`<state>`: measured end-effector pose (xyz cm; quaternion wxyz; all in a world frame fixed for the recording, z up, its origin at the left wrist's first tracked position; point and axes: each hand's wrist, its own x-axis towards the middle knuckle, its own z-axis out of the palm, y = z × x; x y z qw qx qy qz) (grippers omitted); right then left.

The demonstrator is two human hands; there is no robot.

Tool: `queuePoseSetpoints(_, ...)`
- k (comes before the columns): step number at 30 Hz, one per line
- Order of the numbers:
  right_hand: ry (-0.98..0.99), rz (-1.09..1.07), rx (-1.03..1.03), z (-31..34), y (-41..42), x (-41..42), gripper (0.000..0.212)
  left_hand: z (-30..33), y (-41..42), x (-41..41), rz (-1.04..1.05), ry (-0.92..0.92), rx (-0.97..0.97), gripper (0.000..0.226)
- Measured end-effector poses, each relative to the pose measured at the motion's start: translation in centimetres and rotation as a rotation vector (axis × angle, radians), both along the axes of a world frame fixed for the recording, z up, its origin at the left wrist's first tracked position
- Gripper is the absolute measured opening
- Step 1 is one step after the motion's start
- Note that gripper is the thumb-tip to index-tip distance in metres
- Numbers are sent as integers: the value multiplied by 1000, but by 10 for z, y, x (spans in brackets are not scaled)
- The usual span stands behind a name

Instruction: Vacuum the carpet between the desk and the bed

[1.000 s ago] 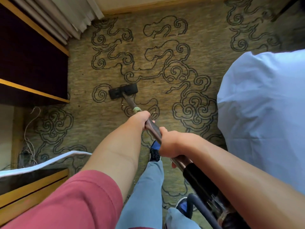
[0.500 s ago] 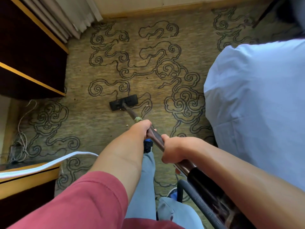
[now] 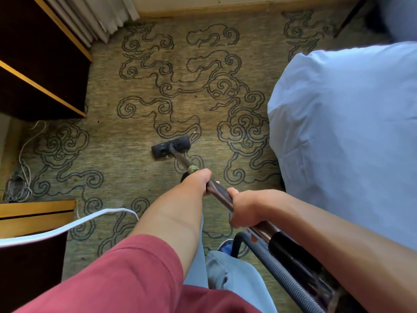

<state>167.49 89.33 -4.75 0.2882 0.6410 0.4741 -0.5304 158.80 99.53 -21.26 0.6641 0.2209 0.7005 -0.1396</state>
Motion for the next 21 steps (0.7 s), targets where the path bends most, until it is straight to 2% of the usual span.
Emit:
queuePoseSetpoints(3, -5, 7, 4, 3, -14, -1, 75, 4, -14, -2, -7, 8, -15, 21)
queuePoseSetpoints(8, 56, -54, 1, 18, -11, 6, 62, 7, -16, 4, -18, 32, 68, 30)
queuePoseSetpoints(11, 15, 16, 54, 25, -3, 5, 65, 12, -7, 8, -18, 34, 112, 37)
queuePoseSetpoints(17, 28, -81, 137, 39, 37, 21, 79, 48, 58, 26, -14, -17, 216, 35)
queuePoseSetpoints(21, 95, -253, 110, 35, 94, 27, 73, 48, 119, 38, -44, 7, 256, 39)
